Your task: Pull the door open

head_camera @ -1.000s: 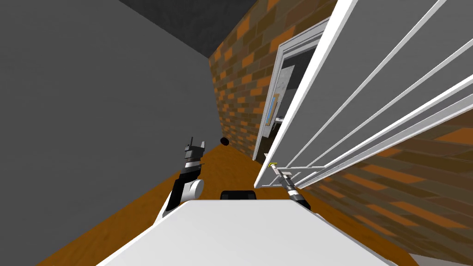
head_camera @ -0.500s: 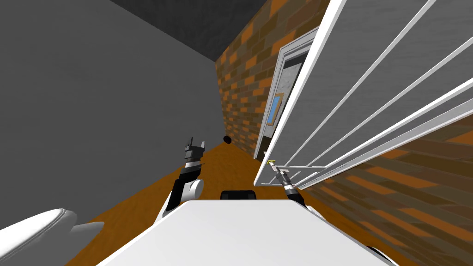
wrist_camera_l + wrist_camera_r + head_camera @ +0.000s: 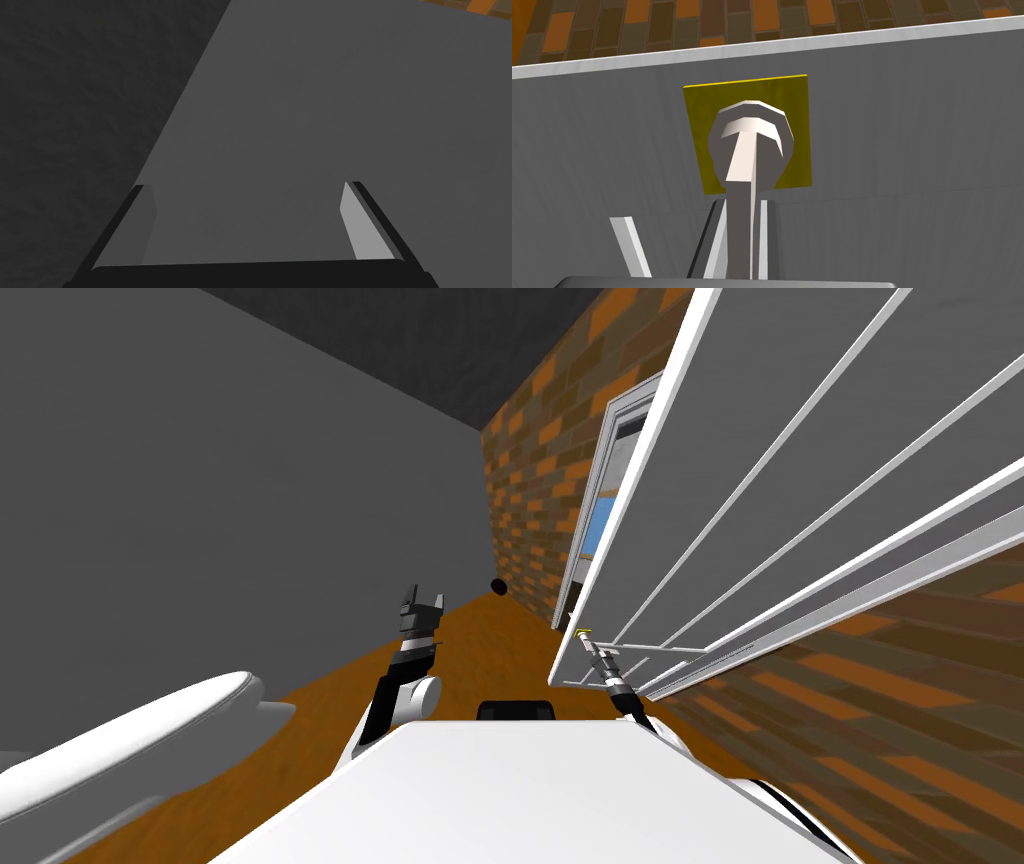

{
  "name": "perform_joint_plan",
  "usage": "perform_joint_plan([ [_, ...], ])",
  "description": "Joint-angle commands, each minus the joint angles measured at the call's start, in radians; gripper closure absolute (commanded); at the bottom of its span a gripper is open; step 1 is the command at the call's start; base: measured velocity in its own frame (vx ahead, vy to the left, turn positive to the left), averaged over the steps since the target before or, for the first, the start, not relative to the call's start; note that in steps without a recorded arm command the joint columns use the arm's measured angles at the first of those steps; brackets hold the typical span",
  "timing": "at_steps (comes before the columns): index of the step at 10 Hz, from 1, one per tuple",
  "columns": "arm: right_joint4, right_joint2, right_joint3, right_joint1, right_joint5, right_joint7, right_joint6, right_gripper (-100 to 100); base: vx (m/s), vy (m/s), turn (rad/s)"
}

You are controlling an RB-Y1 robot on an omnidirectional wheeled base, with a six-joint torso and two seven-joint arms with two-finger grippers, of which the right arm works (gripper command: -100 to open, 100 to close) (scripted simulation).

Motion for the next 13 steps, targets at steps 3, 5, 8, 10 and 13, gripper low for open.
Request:
perform_joint_plan([
  [3, -0.037, 0.011, 0.025, -0.006, -0.034, 0.023, 0.05, 100, -0.182, -0.074, 0.078],
  [5, -0.014, 0.012, 0.029, -0.021, -0.036, 0.023, 0.043, 100, -0.126, -0.048, 0.07],
  [8, 0.001, -0.019, 0.047, 0.016, -0.027, -0.013, -0.018, 100, -0.17, -0.047, 0.165],
  [10, 0.005, -0.03, 0.052, 0.028, -0.023, -0.025, -0.038, 100, -0.187, -0.045, 0.111],
  [13, 0.015, -0.058, 0.066, 0.061, -0.015, -0.057, -0.093, 100, -0.166, -0.05, 0.134],
])
